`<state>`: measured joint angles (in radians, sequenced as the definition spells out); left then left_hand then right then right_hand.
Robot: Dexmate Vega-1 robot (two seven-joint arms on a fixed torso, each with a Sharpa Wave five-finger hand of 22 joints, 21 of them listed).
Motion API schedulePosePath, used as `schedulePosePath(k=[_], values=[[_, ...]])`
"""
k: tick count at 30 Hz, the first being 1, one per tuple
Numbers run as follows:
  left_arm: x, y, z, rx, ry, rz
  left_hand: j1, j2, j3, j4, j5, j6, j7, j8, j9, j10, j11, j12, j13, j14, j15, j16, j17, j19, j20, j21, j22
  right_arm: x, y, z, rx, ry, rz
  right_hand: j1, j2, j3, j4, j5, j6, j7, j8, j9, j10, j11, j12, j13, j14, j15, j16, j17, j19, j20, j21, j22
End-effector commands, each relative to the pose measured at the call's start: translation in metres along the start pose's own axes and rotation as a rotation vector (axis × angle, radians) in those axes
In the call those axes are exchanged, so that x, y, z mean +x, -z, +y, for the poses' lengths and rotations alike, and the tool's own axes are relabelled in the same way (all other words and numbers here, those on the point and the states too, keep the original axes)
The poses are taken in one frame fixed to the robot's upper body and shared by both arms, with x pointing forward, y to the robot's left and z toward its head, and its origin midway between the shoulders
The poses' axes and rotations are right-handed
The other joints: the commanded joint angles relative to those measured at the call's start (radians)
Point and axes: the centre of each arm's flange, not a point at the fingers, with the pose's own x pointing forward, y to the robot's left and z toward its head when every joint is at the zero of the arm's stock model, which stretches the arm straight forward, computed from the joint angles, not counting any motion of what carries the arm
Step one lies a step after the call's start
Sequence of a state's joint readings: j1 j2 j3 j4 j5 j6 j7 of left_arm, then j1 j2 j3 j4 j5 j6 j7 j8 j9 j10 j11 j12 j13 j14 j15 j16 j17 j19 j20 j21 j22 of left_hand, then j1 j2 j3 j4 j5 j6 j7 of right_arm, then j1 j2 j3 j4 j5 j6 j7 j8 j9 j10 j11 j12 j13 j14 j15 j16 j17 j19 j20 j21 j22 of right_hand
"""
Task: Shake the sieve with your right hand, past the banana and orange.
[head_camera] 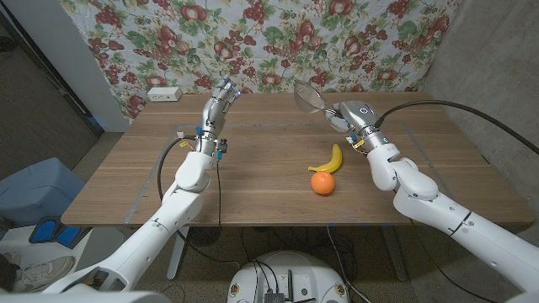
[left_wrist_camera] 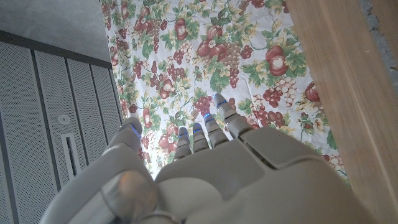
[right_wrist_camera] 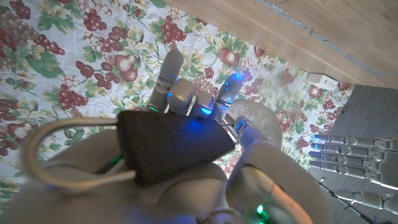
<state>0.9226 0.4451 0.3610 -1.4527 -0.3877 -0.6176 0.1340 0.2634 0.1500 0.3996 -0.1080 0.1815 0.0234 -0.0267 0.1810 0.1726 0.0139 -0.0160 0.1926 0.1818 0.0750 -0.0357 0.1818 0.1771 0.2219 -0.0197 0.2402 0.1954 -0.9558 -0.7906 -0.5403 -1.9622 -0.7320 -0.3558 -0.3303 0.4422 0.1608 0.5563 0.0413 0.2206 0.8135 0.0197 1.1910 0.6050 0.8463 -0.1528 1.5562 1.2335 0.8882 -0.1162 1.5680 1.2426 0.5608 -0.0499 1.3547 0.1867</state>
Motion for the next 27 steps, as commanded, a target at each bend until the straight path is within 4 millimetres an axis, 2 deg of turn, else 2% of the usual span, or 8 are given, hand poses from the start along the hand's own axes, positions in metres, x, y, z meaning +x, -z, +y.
schedulePosePath(k=[1, 10, 27], values=[[0.0, -0.0001, 0.0019, -0.002, -0.001, -0.004, -0.009, -0.001, 0.009, 0.001, -0.001, 0.001, 0.001, -0.001, 0.0, -0.002, 0.0, 0.003, 0.002, -0.006, -0.028, 0.002, 0.001, 0.005, 0.001, -0.003, 0.0, -0.0036, 0.01, -0.0137, 0.252, 0.141, 0.128, -0.004, 0.006, 0.005, -0.001, 0.001, -0.009, 0.016, 0.012, 0.006, 0.016, -0.01, 0.006, 0.002, 0.014, -0.093, 0.007, 0.002, 0.016, -0.063, 0.006, 0.0], [-0.0007, 0.0002, 0.0025, -0.002, -0.005, -0.003, -0.011, -0.001, 0.012, 0.0, -0.001, -0.001, 0.001, -0.001, 0.0, -0.001, -0.002, 0.003, 0.002, -0.006, -0.028, 0.002, 0.001, 0.006, 0.001, -0.003, 0.0, -0.0055, 0.0165, -0.0193, 0.384, 0.199, 0.196, -0.002, 0.009, 0.01, -0.002, -0.001, -0.014, 0.016, 0.021, 0.01, 0.023, -0.016, 0.007, 0.003, 0.026, -0.093, 0.007, 0.002, 0.019, -0.063, 0.009, 0.001], [0.0014, 0.0002, 0.0023, -0.001, -0.004, -0.002, -0.015, -0.001, 0.017, -0.003, -0.001, -0.002, 0.001, -0.001, 0.0, -0.001, -0.002, 0.003, 0.002, -0.006, -0.029, 0.003, 0.001, 0.006, 0.001, -0.004, 0.0, -0.0046, 0.0175, -0.0199, 0.378, 0.188, 0.173, -0.002, 0.009, 0.015, -0.003, -0.005, -0.018, 0.014, 0.029, 0.007, 0.024, -0.019, 0.007, 0.003, 0.033, -0.092, 0.005, 0.002, 0.019, -0.065, 0.013, 0.002]])
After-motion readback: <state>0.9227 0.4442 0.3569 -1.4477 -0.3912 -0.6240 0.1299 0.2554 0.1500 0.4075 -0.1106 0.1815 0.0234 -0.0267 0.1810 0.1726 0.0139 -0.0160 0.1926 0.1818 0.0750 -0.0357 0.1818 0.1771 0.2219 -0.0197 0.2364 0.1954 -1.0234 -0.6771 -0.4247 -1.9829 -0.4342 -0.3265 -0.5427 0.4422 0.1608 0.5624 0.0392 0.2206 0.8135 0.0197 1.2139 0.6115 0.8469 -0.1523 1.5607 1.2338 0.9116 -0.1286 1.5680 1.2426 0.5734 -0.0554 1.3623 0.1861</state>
